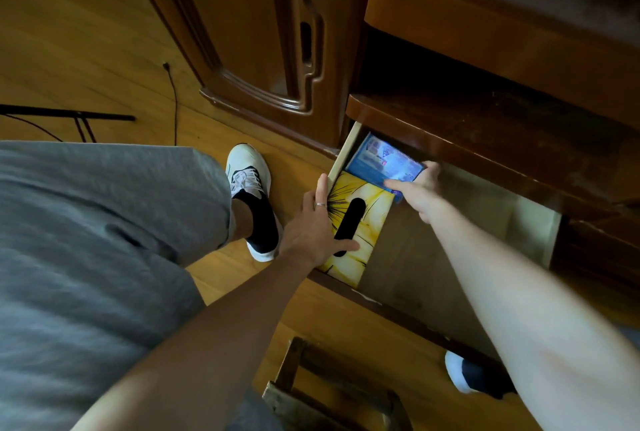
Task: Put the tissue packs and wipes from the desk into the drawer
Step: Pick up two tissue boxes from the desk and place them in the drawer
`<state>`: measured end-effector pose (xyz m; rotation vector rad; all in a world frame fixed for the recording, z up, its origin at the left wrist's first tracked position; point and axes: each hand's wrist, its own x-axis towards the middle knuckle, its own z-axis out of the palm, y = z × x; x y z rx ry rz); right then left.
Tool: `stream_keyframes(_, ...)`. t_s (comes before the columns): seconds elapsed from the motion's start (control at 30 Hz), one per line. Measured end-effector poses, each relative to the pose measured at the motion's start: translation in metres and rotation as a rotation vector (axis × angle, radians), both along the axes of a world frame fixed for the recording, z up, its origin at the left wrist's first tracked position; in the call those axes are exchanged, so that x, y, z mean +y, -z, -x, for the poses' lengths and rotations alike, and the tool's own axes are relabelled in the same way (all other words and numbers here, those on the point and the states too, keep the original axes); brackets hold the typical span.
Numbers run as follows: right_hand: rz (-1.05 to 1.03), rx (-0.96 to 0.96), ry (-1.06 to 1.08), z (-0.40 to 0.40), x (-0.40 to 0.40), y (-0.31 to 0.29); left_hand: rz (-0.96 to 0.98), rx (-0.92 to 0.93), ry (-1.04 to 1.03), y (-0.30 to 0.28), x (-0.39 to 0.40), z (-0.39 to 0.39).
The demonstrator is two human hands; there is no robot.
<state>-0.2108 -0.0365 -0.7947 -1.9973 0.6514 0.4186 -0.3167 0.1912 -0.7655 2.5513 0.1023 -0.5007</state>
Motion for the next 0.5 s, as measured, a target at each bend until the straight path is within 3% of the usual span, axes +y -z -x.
stream_keyframes(0.1, 0.054, -0.092, 0.131, 0.018, -0.013, -0.006, -0.016, -0.001, -0.001, 0.001, 0.001, 0.001)
stream_keyframes(0.17, 0.226, -0.228, 0.166, 0.041, -0.026, -0.013, -0.021, -0.004, 0.001, 0.0, 0.001, 0.002)
stream_keyframes(0.27, 0.492, -0.387, -0.08, 0.087, -0.054, -0.013, -0.026, 0.002, 0.0, -0.001, 0.002, 0.001)
stream_keyframes(0.4, 0.543, -0.343, -0.53, 0.135, -0.083, -0.007, -0.017, 0.02, 0.021, -0.005, 0.0, 0.001)
stream_keyframes(0.5, 0.476, -0.267, -0.498, 0.13, -0.073, -0.005, -0.015, 0.028, 0.026, -0.007, 0.0, -0.001)
